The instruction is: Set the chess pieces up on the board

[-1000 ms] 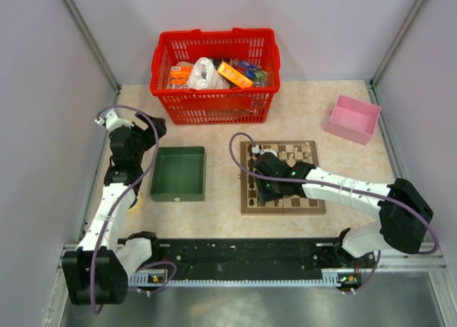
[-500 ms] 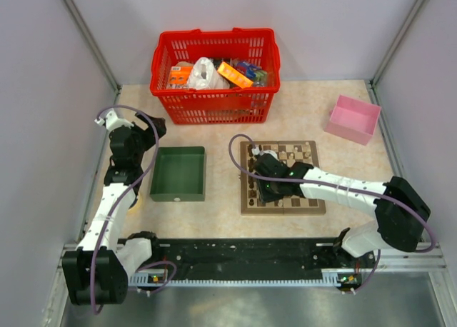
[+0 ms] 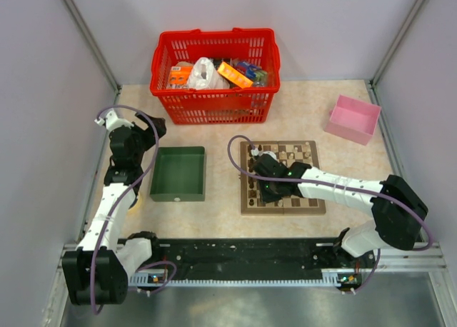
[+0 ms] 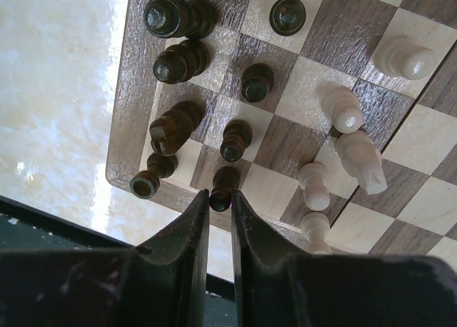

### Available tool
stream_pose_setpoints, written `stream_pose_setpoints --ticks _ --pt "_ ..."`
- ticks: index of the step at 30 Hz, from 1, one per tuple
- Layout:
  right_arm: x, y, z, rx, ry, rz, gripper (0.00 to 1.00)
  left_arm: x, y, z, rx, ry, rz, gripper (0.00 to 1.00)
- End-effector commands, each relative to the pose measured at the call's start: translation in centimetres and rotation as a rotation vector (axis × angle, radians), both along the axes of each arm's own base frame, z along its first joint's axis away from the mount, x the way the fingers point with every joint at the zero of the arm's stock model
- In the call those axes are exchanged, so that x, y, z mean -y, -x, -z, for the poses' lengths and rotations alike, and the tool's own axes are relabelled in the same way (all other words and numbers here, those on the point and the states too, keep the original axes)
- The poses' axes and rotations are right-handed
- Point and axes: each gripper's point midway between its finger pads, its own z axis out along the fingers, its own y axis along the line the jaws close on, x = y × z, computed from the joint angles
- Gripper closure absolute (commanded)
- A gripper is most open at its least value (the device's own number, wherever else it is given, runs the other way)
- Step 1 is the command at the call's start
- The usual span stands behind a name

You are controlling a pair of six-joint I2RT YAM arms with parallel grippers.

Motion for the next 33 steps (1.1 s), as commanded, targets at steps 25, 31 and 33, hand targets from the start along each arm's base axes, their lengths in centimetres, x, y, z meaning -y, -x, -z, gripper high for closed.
stream_pose_setpoints --ticks 25,31,33 --pt "-1.2 -0.4 -3.3 0.062 -0.077 -0.024 0.62 -0.4 0.0 -1.0 0.047 -0.013 -0.008 0.01" --pt "0.4 -1.8 -7.2 0.195 -0.083 0.014 0.57 -0.3 0.0 -1.1 0.048 -0.013 -0.004 0.01" --pt "1.8 -2.5 -7.5 0.223 -0.063 0.056 0.57 -0.3 -0.1 -1.1 0.050 -0.011 -0.004 0.01"
